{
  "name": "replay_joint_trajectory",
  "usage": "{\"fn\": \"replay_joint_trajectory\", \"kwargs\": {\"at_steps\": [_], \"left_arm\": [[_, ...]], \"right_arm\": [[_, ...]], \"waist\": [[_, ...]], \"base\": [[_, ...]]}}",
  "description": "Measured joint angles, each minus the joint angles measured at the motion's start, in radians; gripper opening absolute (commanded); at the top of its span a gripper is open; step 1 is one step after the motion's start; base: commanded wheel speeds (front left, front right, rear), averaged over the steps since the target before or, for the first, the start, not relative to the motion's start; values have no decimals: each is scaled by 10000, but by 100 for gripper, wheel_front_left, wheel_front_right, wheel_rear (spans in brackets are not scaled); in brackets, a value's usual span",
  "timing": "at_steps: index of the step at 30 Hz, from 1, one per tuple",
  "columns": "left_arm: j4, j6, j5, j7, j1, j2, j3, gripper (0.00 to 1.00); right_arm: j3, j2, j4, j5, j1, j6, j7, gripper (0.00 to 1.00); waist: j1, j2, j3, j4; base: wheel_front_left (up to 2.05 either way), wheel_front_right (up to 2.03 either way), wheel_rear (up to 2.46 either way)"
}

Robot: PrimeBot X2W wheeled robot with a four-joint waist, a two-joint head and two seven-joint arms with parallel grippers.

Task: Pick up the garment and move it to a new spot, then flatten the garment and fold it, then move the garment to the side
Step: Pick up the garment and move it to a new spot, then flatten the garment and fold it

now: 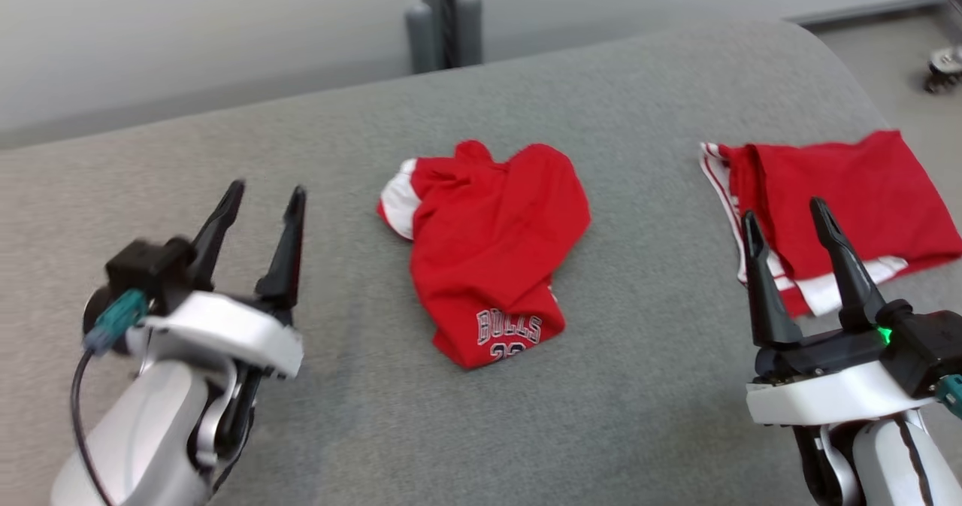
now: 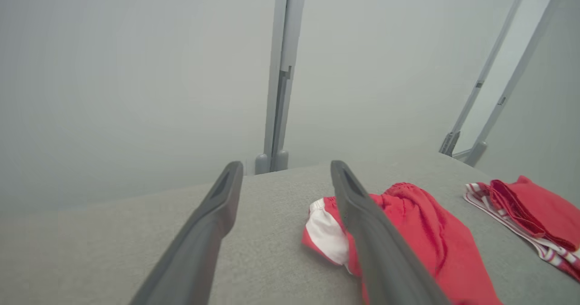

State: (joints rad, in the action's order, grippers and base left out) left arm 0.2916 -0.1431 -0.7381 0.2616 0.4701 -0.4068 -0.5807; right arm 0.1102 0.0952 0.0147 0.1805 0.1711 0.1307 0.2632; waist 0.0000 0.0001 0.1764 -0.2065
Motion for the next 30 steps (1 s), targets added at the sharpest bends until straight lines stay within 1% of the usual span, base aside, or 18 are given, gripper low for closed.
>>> {"fn": "replay_joint_trajectory", "kwargs": {"at_steps": [4, 6, 7, 12, 14, 15, 18, 22, 26, 30], "left_arm": [[-677, -73, 412, 0, -1294, 23, 1151, 100], [-1047, 186, 748, 0, -1892, 61, 1553, 100], [-1218, 272, 830, 2, -2247, 169, 1824, 100], [-1708, 385, 1413, 0, -3919, 936, 3139, 100], [-1868, 612, 1726, 0, -4390, 1292, 3488, 100], [-1988, 871, 2063, 0, -4758, 1624, 3837, 100], [-2186, 1129, 2631, 0, -5150, 2159, 4403, 100], [-2291, 1624, 3281, 0, -5564, 2847, 4924, 100], [-2094, 2071, 3726, 0, -5705, 3198, 5371, 100], [-2048, 2324, 3969, 0, -5704, 3411, 5703, 100]], "right_arm": [[-46, 142, 63, 146, -179, 0, 8, 100], [-56, 188, 109, 226, -248, 0, 8, 100], [-61, 194, 132, 257, -308, 0, 8, 100], [31, 178, 318, 424, -614, 0, 10, 100], [165, 213, 393, 428, -686, 0, 10, 100], [274, 234, 543, 449, -783, 0, 10, 100], [326, 228, 639, 508, -788, 0, 10, 100], [326, 222, 711, 585, -802, 0, 10, 100], [441, 178, 813, 617, -819, 0, 10, 100], [483, 188, 869, 665, -820, 0, 10, 100]], "waist": [[0, 0, -402, 498], [0, 0, -587, 735], [0, 0, -687, 835], [0, 0, -1160, 1266], [0, 0, -1311, 1414], [0, 0, -1434, 1541], [0, 0, -1563, 1677], [0, 0, -1624, 1802], [0, 0, -1645, 1902], [0, 0, -1650, 1976]], "base": [[0, 0, 0], [0, 0, 0], [0, 0, 0], [0, 0, 0], [0, 0, 0], [0, 0, 0], [0, 0, 0], [0, 0, 0], [0, 0, 0], [0, 0, 0]]}}
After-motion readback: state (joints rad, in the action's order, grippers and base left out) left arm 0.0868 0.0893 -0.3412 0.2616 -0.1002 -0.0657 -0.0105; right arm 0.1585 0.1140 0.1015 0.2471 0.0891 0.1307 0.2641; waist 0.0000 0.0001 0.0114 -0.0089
